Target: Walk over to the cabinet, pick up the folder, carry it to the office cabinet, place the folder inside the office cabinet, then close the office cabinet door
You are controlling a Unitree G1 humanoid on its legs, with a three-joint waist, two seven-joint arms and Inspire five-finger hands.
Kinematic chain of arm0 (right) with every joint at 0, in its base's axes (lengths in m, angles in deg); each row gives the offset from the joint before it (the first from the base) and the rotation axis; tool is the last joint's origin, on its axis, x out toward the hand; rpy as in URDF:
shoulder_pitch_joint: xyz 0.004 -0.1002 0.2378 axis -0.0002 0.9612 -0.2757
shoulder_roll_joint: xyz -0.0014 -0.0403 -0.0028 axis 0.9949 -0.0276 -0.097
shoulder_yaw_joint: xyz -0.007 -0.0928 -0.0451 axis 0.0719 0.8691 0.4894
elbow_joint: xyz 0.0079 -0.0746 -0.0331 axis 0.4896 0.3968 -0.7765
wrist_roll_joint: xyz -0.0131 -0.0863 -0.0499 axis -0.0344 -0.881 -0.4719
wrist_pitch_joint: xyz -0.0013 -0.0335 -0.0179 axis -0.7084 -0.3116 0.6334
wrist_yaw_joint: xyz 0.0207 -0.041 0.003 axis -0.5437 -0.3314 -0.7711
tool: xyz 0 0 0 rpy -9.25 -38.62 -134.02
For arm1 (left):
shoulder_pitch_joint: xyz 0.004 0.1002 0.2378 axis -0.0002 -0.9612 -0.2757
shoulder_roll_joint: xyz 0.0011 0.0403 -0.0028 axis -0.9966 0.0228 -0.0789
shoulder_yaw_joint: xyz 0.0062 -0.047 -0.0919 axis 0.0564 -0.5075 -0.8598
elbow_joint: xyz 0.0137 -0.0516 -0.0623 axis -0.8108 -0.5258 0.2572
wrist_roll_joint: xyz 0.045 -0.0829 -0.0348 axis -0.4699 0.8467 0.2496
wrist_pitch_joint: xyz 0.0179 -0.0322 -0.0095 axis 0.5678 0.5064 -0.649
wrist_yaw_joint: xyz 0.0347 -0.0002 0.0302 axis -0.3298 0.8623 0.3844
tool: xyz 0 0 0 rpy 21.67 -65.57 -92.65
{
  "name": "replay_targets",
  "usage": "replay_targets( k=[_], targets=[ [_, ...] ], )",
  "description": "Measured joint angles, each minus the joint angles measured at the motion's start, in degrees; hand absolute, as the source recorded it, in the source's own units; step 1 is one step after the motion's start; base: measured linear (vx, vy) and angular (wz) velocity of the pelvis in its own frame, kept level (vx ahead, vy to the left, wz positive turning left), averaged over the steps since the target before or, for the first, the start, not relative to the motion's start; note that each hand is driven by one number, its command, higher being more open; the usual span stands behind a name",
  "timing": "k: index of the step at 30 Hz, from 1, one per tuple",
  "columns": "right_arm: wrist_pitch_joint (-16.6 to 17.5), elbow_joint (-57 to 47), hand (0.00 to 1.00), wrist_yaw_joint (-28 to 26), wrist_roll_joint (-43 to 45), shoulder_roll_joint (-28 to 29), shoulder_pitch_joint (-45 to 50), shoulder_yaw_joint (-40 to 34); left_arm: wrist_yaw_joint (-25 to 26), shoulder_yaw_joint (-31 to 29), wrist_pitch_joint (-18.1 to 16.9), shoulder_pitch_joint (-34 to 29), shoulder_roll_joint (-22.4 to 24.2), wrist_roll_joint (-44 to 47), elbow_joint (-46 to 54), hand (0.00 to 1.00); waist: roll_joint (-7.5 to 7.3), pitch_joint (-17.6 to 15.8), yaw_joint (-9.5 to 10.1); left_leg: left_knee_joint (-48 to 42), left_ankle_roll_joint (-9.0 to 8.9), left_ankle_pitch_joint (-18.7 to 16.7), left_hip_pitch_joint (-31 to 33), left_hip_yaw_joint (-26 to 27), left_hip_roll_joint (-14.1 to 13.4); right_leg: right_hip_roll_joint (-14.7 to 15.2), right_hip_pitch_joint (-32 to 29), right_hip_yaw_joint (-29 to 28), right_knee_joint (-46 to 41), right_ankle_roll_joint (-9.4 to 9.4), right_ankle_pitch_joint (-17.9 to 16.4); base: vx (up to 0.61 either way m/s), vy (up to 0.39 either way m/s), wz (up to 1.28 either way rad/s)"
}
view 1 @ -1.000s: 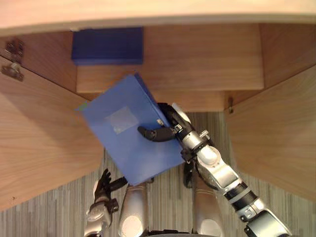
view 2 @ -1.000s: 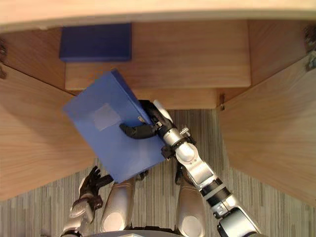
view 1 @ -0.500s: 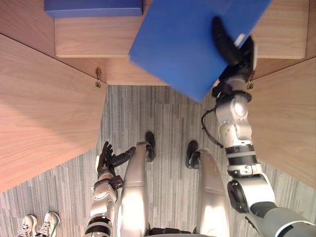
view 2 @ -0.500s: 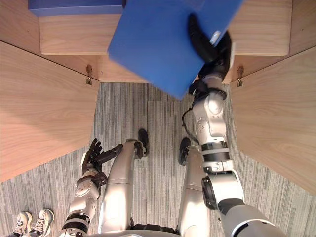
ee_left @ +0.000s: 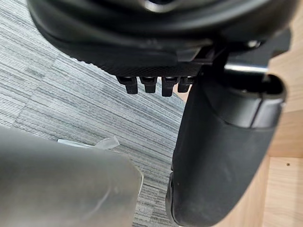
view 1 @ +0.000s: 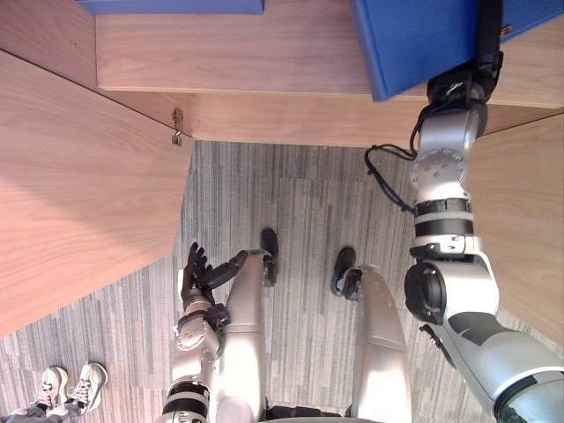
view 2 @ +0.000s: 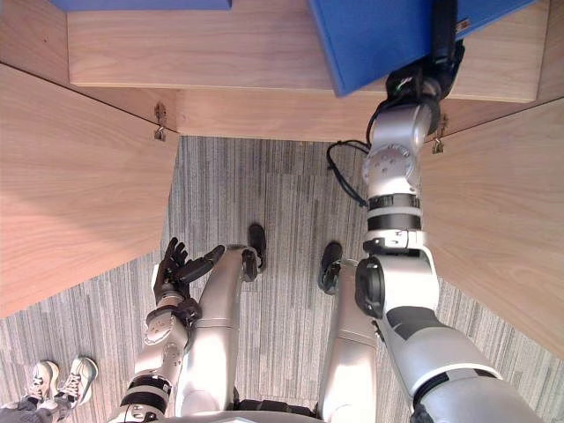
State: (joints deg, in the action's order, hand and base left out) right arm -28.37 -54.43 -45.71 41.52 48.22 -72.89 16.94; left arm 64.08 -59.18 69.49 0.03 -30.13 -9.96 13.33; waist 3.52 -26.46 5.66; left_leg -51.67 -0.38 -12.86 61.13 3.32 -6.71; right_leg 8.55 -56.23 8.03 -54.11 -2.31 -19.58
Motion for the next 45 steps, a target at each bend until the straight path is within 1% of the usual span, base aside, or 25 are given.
replay_targets(
  k=[7, 10, 14, 15, 17, 19, 20, 22, 23, 24, 26, 27, 29, 30, 32, 34, 37, 38, 42, 45],
  targets=[
    [0.48, 0.00, 1.00, -0.92, 0.08, -1.31, -1.54, 2.39, 0.10, 0.45, 0.00, -0.01, -0.01, 0.25, 0.37, 1.00, 0.03, 0.02, 0.05, 0.78, -0.52, 0.50, -0.10, -0.82, 0.08, 0.34, 0.39, 1.50, 0.19, 0.02, 0.01, -0.02, -0.055, 0.05],
    [0.43, 0.00, 1.00, -2.72, -0.03, -1.53, -1.47, 4.59, 0.03, 0.56, 0.02, -0.01, -0.04, 0.26, 0.35, 1.00, 0.03, 0.02, -0.11, 1.15, -0.63, 0.70, -0.68, -0.71, 0.06, 0.34, 0.84, 1.50, 0.57, 0.04, 0.02, -0.03, -0.042, -0.01],
    [-0.55, 0.00, 1.00, -6.29, -1.04, -3.41, -1.18, 10.56, -0.34, 0.87, 0.01, -0.01, -0.05, 0.28, 0.30, 1.00, 0.03, 0.02, -0.25, 1.62, -0.65, 0.71, -2.01, -0.41, -0.10, 0.32, 2.10, 1.49, 1.10, 0.09, 0.05, -0.03, -0.040, -0.03],
    [-1.19, -0.01, 1.00, -8.12, -2.58, -4.59, -0.55, 13.06, -0.43, 0.97, 0.01, -0.01, -0.06, 0.30, 0.22, 1.00, 0.04, 0.06, -0.31, 1.82, -0.64, 0.71, -2.48, -0.30, -0.10, 0.35, 2.52, 1.50, 1.28, 0.21, 0.12, -0.03, -0.040, 0.00],
    [-2.05, -0.03, 1.00, -9.69, -3.74, -5.79, 0.24, 15.42, -0.54, 1.15, 0.00, -0.01, -0.19, 0.31, -0.05, 1.00, 0.03, 0.06, -0.34, 2.44, -0.53, 0.78, -3.06, 0.04, -0.10, 0.44, 3.07, 1.48, 1.76, 0.43, 0.25, -0.01, -0.016, 0.00],
    [-3.73, -0.17, 1.00, -12.37, -7.92, -7.83, 2.26, 19.96, -0.83, 1.57, -0.04, -0.07, -0.52, 0.36, -0.70, 1.00, 0.00, 0.13, -0.48, 3.40, -0.43, 0.83, -4.30, 0.73, -0.10, 0.59, 4.18, 1.41, 2.79, 0.61, 0.37, 0.00, 0.000, 0.00],
    [-3.95, -0.34, 1.00, -13.09, -8.87, -8.65, 2.83, 21.55, -1.01, 1.68, -0.10, -0.12, -0.61, 0.37, -0.77, 1.00, -0.02, 0.13, -0.57, 3.57, -0.43, 0.83, -4.48, 0.83, -0.10, 0.62, 4.39, 1.43, 3.01, 0.60, 0.37, 0.00, 0.000, 0.00],
    [-5.29, -0.46, 1.00, -16.55, -14.39, -12.01, 4.24, 27.21, -1.72, 3.23, -0.61, -0.21, -1.66, 0.32, -1.32, 1.00, -0.06, 0.20, -0.97, 4.08, -0.38, 0.86, -4.63, 1.38, -0.13, 0.77, 4.57, 1.46, 3.54, 0.59, 0.38, 0.01, -0.010, 0.02],
    [-5.41, -0.48, 1.00, -17.43, -15.82, -12.77, 4.65, 28.38, -1.87, 3.42, -0.75, -0.21, -1.85, 0.30, -1.43, 1.00, -0.06, 0.20, -1.04, 4.19, -0.35, 0.87, -4.63, 1.55, -0.14, 0.81, 4.57, 1.46, 3.63, 0.58, 0.39, 0.04, -0.029, 0.02],
    [-6.03, -0.48, 0.00, -18.91, -19.30, -14.28, 5.34, 30.69, -2.40, 3.56, -0.97, -0.21, -2.44, 0.25, -1.74, 1.00, -0.06, 0.21, -1.25, 4.41, -0.29, 0.91, -4.68, 2.00, -0.23, 0.90, 4.63, 1.47, 3.75, 0.55, 0.41, 0.04, -0.032, 0.03],
    [-6.55, -0.47, 0.00, -20.54, -24.42, -16.48, 6.92, 33.62, -2.75, 3.73, -1.17, -0.21, -2.67, 0.21, -2.45, 1.00, -0.06, 0.20, -1.51, 4.70, -0.25, 0.93, -5.03, 2.43, -0.43, 0.94, 5.26, 1.66, 4.26, 0.54, 0.41, 0.04, -0.031, 0.04],
    [-6.51, -0.38, 0.00, -21.17, -28.82, -17.91, 8.31, 34.91, -2.85, 3.81, -1.18, -0.21, -2.87, 0.09, -3.23, 1.00, -0.07, 0.21, -1.66, 4.96, -0.24, 0.92, -5.70, 2.81, -0.61, 0.95, 6.03, 1.84, 4.59, 0.54, 0.41, 0.02, -0.026, 0.03],
    [-6.86, -0.31, 0.00, -21.78, -33.30, -18.94, 8.61, 34.98, -3.11, 4.00, -1.15, -0.21, -3.29, 0.06, -4.11, 1.00, -0.10, 0.22, -1.70, 5.33, -0.23, 0.93, -6.48, 3.65, -0.92, 0.95, 6.70, 1.81, 5.00, 0.54, 0.41, 0.01, -0.040, -0.01],
    [-6.94, -0.18, 0.00, -22.11, -35.22, -19.62, 9.02, 35.06, -3.35, 4.51, -1.17, -0.21, -3.54, 0.06, -4.56, 1.00, -0.11, 0.23, -1.70, 5.69, -0.22, 0.93, -7.04, 3.99, -1.02, 0.94, 7.15, 1.79, 5.22, 0.54, 0.41, 0.00, -0.046, -0.02],
    [-7.04, 0.51, 0.00, -22.15, -36.05, -19.71, 9.45, 35.24, -3.76, 4.88, -1.19, -0.19, -3.84, 0.05, -5.09, 1.00, -0.27, 0.32, -1.69, 5.90, -0.21, 0.92, -7.37, 4.17, -1.14, 0.92, 7.30, 1.78, 5.26, 0.54, 0.41, -0.02, -0.053, -0.02],
    [-7.08, 1.79, 0.00, -22.21, -35.95, -19.59, 9.73, 35.48, -3.83, 4.98, -1.24, -0.16, -3.90, 0.07, -5.25, 1.00, -0.27, 0.32, -1.68, 6.13, -0.21, 0.92, -7.50, 4.30, -1.24, 0.85, 7.30, 1.78, 5.35, 0.54, 0.41, -0.03, -0.054, -0.02],
    [-7.10, 1.95, 0.00, -22.33, -33.40, -18.84, 11.11, 34.72, -3.82, 4.95, -1.29, -0.16, -3.88, 0.10, -5.63, 1.00, -0.27, 0.34, -1.66, 6.26, -0.21, 0.92, -7.60, 4.39, -1.33, 0.80, 7.30, 1.78, 5.34, 0.54, 0.41, -0.04, -0.047, -0.01],
    [-6.99, 1.84, 0.00, -22.47, -31.19, -18.07, 11.92, 34.23, -3.82, 4.90, -1.29, -0.17, -3.89, 0.10, -5.80, 1.00, -0.29, 0.40, -1.67, 6.26, -0.21, 0.92, -7.61, 4.41, -1.35, 0.78, 7.30, 1.78, 5.33, 0.54, 0.41, -0.05, -0.050, -0.02],
    [-6.98, 1.37, 0.00, -22.11, -24.67, -13.23, 14.33, 30.10, -3.82, 4.45, -1.27, -0.06, -3.87, 0.13, -6.91, 1.00, -0.34, 0.56, -1.74, 6.24, -0.21, 0.92, -7.71, 4.57, -1.48, 0.72, 7.30, 1.70, 5.38, 0.54, 0.41, -0.04, -0.040, -0.02],
    [-6.84, 1.25, 0.00, -20.61, -20.56, -9.34, 14.47, 27.20, -3.72, 3.13, -1.05, 0.23, -3.70, 0.26, -7.84, 1.00, -0.38, 0.61, -1.86, 6.24, -0.20, 0.92, -7.85, 4.74, -1.64, 0.61, 7.29, 1.61, 5.40, 0.55, 0.41, -0.04, -0.042, -0.03]
  ],
)
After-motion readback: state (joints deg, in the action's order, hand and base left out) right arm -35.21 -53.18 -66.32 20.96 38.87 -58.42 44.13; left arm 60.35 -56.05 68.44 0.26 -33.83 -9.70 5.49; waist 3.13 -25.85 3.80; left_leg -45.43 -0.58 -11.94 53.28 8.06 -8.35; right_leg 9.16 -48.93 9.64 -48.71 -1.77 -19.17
